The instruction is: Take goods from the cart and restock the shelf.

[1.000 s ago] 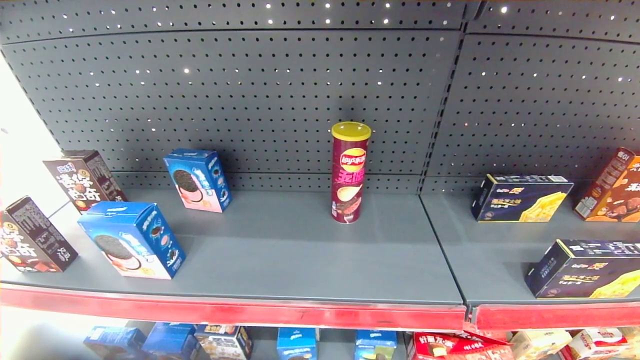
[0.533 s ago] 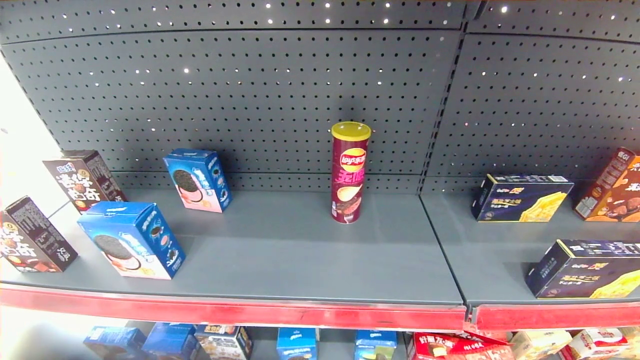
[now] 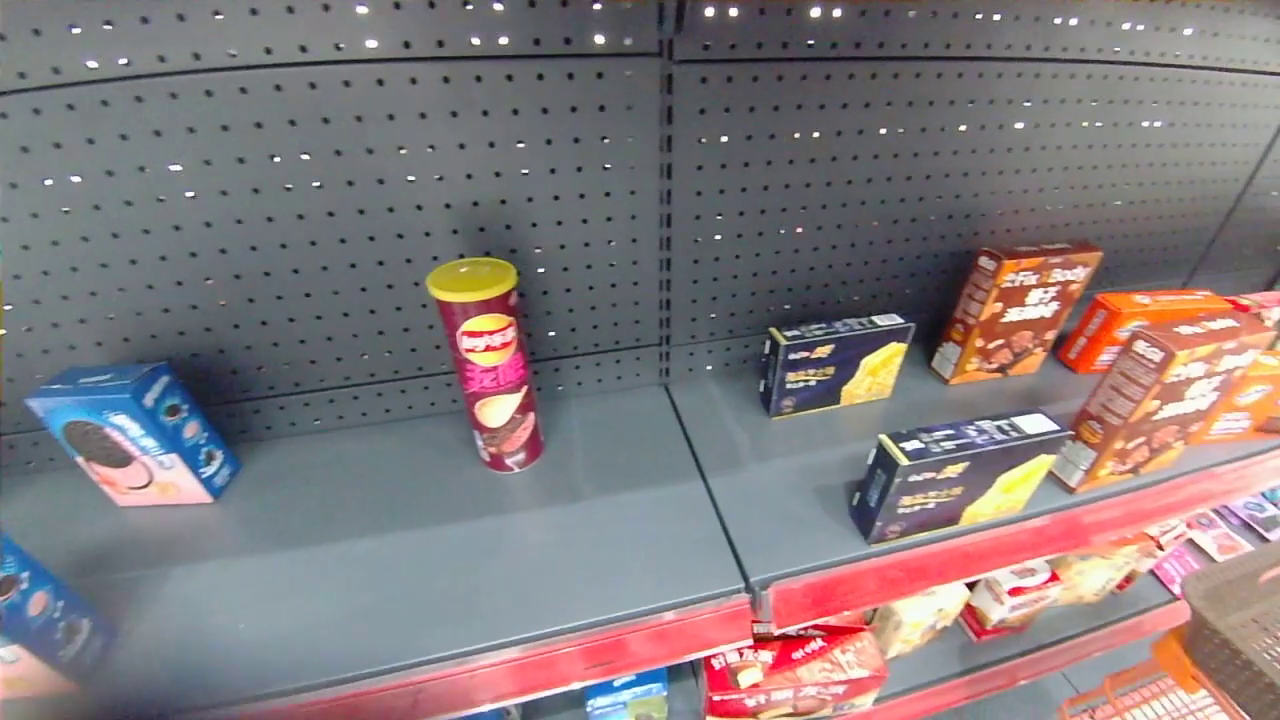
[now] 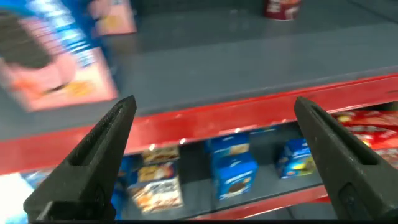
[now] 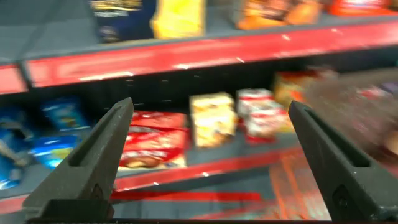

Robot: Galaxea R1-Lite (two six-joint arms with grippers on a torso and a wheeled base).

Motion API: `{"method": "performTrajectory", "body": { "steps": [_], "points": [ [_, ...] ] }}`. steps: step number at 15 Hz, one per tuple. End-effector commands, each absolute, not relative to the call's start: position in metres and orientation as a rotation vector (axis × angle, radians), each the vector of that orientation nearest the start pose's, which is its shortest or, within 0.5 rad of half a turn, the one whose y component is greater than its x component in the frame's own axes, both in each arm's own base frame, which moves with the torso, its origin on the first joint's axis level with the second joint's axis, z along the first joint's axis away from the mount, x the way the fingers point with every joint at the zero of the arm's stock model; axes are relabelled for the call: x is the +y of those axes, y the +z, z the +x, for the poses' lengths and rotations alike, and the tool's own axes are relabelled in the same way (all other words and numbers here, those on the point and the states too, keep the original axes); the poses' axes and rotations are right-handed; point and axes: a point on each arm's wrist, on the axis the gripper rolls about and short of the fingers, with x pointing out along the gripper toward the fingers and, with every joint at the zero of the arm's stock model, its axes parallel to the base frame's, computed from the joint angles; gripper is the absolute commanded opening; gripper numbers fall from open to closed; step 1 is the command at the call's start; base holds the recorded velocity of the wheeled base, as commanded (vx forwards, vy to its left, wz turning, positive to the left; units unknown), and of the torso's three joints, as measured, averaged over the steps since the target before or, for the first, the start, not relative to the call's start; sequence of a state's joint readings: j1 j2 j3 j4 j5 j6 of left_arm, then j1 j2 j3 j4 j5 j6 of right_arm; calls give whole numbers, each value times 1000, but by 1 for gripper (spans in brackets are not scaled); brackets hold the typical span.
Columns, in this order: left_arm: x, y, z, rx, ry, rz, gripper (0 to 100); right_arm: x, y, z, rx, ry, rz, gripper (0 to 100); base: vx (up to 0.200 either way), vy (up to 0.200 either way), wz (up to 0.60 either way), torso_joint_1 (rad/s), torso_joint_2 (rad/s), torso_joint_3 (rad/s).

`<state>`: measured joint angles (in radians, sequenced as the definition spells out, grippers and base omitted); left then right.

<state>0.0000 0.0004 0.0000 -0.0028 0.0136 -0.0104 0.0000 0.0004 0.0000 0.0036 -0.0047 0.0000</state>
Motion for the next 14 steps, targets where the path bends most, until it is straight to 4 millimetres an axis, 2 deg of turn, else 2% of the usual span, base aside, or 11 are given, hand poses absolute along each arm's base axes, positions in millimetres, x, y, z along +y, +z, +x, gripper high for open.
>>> {"method": "performTrajectory", "body": {
  "steps": [1, 13, 14],
  "points": [
    [0, 76, -23, -2, 14, -11, 100, 0, 75, -23, 5, -5, 0, 100, 0, 0, -600, 7, -2, 2],
    [0, 76, -23, -2, 14, -11, 100, 0, 75, -23, 3, -5, 0, 100, 0, 0, -600, 2, 2, 2],
    [0, 76, -23, -2, 14, -11, 100, 0, 75, -23, 5, -5, 2, 100, 0, 0, 0, 0, 0, 0]
  ]
}}
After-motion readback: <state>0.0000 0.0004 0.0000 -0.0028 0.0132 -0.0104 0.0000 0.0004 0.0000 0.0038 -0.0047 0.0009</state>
